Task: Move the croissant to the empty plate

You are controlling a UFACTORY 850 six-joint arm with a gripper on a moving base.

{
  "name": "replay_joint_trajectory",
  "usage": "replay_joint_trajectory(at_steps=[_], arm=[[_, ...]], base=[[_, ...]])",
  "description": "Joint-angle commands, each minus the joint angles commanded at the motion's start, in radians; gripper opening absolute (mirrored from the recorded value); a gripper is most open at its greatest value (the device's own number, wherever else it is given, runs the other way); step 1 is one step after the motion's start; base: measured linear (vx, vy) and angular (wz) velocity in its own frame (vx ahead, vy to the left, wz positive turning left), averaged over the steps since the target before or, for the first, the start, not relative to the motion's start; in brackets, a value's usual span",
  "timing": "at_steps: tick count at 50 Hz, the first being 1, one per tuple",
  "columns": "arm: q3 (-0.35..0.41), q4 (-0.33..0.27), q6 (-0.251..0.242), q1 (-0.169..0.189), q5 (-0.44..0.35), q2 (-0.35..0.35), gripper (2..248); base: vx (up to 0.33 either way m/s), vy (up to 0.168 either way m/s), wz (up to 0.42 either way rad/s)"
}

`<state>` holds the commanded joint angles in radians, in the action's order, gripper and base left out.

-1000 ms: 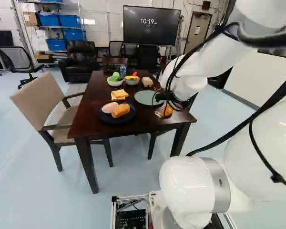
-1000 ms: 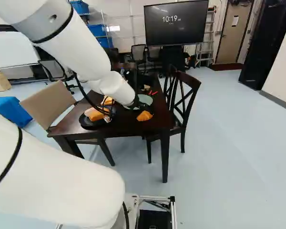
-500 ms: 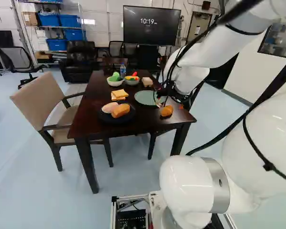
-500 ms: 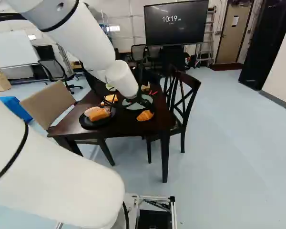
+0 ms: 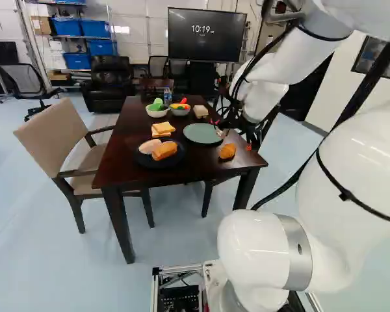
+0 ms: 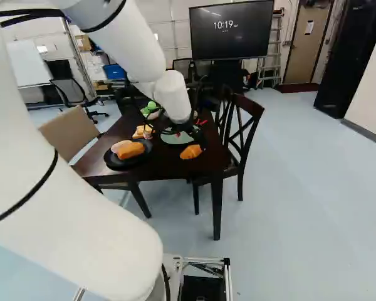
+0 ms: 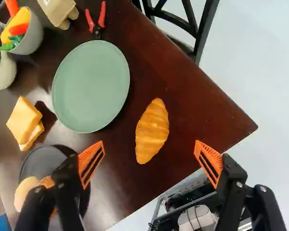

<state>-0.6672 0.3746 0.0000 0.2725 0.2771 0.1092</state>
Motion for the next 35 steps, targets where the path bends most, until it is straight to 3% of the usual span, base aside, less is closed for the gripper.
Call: replay_joint_trajectory(at_steps=[13,35], arm=[[-0.061,-0.013,0.000,0.015,0.038,-0.063,247],[-0.153,-0.025,0.000,-0.001,0.159,-0.158,247]], base=[[0.000,0.000,0.000],[0.000,0.000,0.000]])
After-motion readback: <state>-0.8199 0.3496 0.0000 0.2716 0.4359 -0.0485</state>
